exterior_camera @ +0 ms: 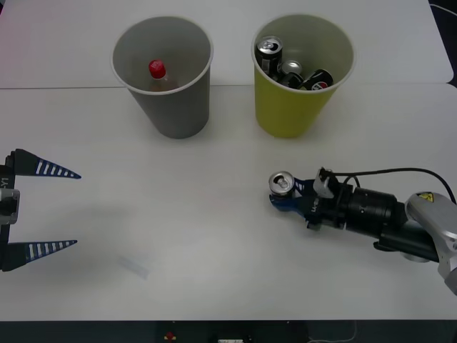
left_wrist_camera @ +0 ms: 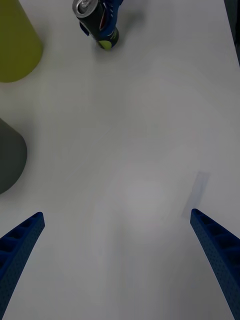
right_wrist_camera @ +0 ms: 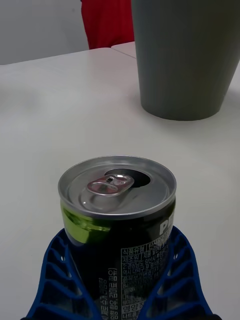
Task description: Put the can into the green bin and the plastic bottle into the gray bin
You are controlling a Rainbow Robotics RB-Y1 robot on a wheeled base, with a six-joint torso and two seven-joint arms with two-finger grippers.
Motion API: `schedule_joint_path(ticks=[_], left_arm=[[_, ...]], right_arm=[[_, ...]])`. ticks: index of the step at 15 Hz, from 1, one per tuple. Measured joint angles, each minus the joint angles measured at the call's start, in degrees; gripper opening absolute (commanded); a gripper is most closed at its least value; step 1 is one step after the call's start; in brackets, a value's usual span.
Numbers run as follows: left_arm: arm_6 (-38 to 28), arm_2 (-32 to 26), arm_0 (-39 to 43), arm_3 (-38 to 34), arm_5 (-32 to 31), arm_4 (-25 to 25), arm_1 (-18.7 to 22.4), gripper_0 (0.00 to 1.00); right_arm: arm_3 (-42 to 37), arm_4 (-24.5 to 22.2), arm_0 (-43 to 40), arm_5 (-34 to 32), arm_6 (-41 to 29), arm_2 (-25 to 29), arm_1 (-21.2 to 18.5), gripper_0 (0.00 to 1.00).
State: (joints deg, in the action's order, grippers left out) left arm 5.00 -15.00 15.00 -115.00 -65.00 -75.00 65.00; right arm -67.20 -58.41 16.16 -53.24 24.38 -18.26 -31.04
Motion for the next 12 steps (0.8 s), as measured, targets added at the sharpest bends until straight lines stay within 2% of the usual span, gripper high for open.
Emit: schedule_joint_path(ticks=[5, 9, 12], left_arm=[[0.0, 0.0, 0.0, 0.0, 0.0, 0.0, 0.0, 1.0], [0.0, 0.0, 0.0, 0.0, 0.0, 0.0, 0.0, 1.0], [0.0, 0.0, 0.0, 0.0, 0.0, 0.0, 0.0, 1.0]], right_arm=[[-7.32, 0.03, -0.17, -0.1, -11.73, -2.89, -5.79, 0.0], [-15.07, 0.03, -0.76, 0.17, -25.92, -3.12, -11.47, 0.0], [-23.88, 0.02, -2.19, 2.7, -37.39, -2.45, -17.12, 0.0]])
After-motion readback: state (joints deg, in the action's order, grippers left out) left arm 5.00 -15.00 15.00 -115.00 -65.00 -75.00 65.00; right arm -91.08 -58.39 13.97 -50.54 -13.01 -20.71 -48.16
